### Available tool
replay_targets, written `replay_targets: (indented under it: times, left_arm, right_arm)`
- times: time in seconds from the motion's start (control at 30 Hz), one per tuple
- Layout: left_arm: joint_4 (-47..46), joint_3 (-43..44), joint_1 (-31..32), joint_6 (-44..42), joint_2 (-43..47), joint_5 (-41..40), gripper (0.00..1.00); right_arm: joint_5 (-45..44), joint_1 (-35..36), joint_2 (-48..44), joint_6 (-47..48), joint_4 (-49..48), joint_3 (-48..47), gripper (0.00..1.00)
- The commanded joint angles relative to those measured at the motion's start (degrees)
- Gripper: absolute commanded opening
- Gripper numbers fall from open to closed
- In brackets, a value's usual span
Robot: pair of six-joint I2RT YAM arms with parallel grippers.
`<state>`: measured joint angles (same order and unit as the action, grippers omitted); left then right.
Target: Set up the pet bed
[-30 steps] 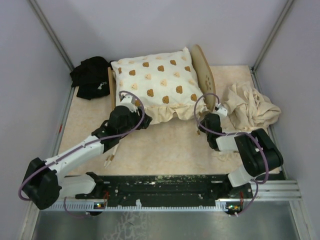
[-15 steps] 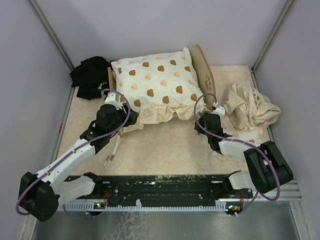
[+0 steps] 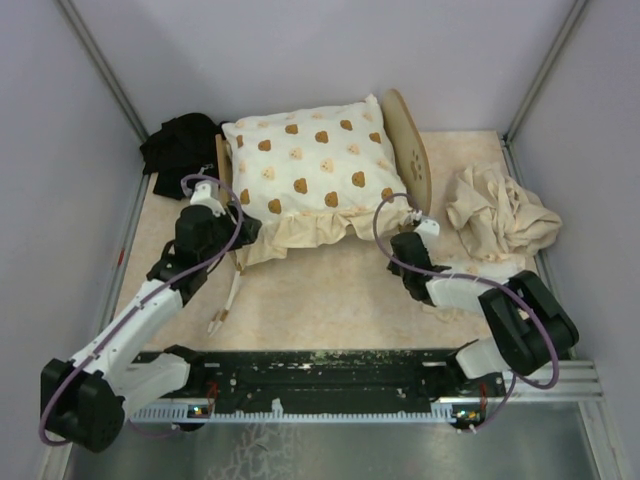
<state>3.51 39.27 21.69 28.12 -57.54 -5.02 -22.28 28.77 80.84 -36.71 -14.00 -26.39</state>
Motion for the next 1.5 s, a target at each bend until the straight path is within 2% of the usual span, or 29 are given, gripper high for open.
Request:
replay_targets:
  times: [0.0,0.07,0.2,0.33,0.43,0.5,0.6,0.63,0.73,1.0,1.03,1.1,1.2,1.33,1.47]
  left_arm:
    - [0.41,0.88,-2.26,-0.72,0.02,3.26,0.64]
    - [0.97,1.34,-3.24,-0.94,-0.26,3.51,0.65]
    - [1.57,1.23,-5.50,-0.59,-0.32,4.58,0.65]
    - [2.26,1.32,-7.59,-1.01,-0.45,6.37,0.65]
    - [2.51,2.12,-9.40,-2.01,-1.02,6.54,0.65]
    - [2.88,3.32,-11.05,-2.56,-1.96,7.27,0.65]
    - [3.05,5.08,-13.33,-2.99,-3.84,9.21,0.65]
    - [3.27,5.56,-13.77,-2.92,-4.49,10.17,0.64]
    - [3.24,5.91,-14.47,-2.65,-5.78,12.35,0.61]
    - [2.02,5.42,-14.72,-2.98,-5.86,13.46,0.60]
    - [1.98,5.41,-14.73,-2.94,-5.98,13.45,0.60]
    - [1.83,5.39,-14.79,-2.54,-6.17,13.65,0.60]
    - [1.76,5.23,-14.91,-2.32,-6.41,14.23,0.60]
    - [1.79,4.57,-15.01,-2.45,-6.23,13.36,0.60]
    - [1.87,4.94,-15.10,-2.28,-6.42,13.72,0.60]
  right_arm:
    - [-12.70,0.50,0.31,-4.83,13.22,-3.25,0.19]
    - [-13.54,0.49,-0.95,-4.95,14.60,-3.59,0.09]
    - [-13.53,-0.66,-2.29,-5.57,16.78,-4.52,0.00]
    - [-12.06,-2.05,-3.57,-5.64,15.56,-3.94,0.00]
    - [-2.35,-2.06,-7.76,0.11,8.99,-1.31,0.00]
    - [3.03,-2.06,-9.17,2.58,7.78,-1.28,0.05]
    - [5.34,-1.67,-9.39,4.50,9.98,-2.64,0.26]
    - [5.37,-1.69,-9.19,4.66,10.27,-2.71,0.29]
    - [5.06,-1.70,-8.05,5.05,10.71,-2.91,0.29]
    - [5.94,-0.84,-3.52,5.01,11.66,-4.16,0.29]
    - [5.52,-0.83,-3.04,4.70,12.57,-4.42,0.28]
    - [3.88,-0.77,-2.53,4.65,15.20,-5.07,0.21]
    - [-1.45,-0.77,-3.72,3.59,20.97,-5.95,0.00]
    - [-8.65,-0.95,-7.32,2.18,24.05,-5.30,0.00]
    - [-11.16,-2.47,-8.71,0.90,24.50,-4.71,0.00]
